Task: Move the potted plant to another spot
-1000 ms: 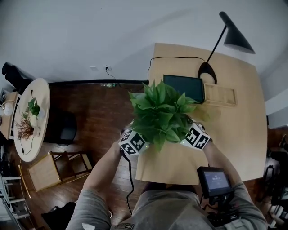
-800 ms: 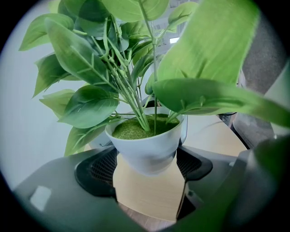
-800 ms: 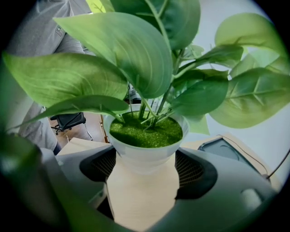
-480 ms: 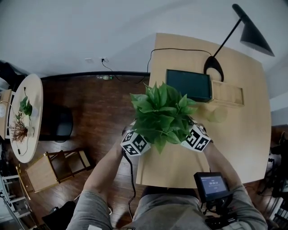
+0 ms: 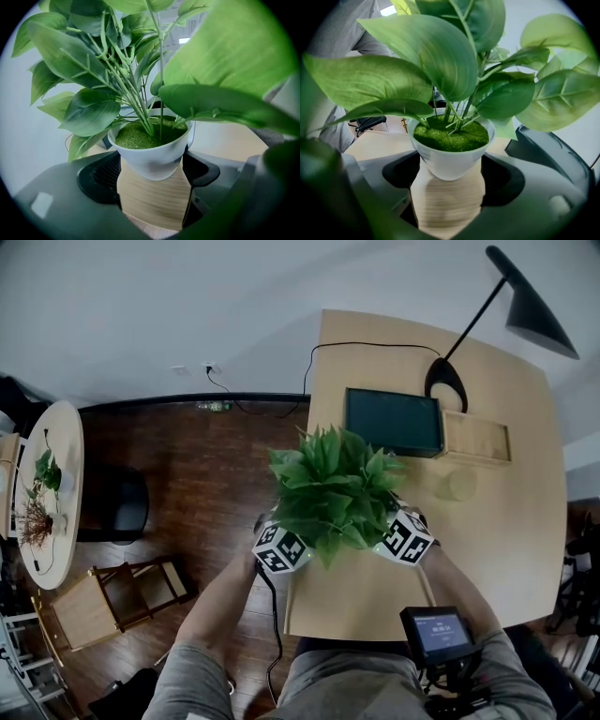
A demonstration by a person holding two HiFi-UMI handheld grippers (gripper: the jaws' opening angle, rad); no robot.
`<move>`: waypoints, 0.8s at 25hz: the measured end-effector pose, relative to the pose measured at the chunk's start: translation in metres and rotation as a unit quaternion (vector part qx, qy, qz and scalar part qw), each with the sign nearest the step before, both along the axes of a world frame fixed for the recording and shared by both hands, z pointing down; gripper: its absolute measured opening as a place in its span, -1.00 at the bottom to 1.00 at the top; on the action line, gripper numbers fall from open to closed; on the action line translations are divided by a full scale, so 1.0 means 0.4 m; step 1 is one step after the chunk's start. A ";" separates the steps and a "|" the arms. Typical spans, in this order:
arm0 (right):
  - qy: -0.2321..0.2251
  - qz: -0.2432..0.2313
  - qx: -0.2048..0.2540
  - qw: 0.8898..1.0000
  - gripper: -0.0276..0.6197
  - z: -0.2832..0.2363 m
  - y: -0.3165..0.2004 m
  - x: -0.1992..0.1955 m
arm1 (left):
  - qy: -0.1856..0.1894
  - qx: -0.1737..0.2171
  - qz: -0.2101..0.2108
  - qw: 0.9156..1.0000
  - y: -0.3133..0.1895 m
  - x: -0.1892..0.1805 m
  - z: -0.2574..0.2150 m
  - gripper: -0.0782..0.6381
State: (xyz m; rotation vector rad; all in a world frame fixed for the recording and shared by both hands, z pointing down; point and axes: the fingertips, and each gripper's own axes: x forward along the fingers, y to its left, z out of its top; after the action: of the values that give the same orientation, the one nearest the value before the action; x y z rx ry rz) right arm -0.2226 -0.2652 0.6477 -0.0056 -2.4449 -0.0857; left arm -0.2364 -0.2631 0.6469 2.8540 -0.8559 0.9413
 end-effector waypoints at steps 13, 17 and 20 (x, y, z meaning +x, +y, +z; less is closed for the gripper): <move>0.003 0.005 0.003 1.000 0.36 0.009 -0.007 -0.008 | -0.008 0.007 -0.008 1.000 -0.007 -0.020 0.023 0.34; 0.004 0.006 0.002 1.000 0.36 0.009 -0.006 -0.007 | 0.003 -0.002 -0.006 1.000 0.003 -0.011 0.036 0.34; 0.005 0.006 0.004 1.000 0.36 0.009 -0.007 -0.008 | 0.004 -0.002 -0.007 1.000 0.002 -0.010 0.033 0.35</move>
State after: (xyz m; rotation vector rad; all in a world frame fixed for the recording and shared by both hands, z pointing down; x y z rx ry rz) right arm -0.2258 -0.2680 0.6514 0.0116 -2.4351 -0.0889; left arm -0.2405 -0.2621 0.6601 2.8420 -0.8714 0.9275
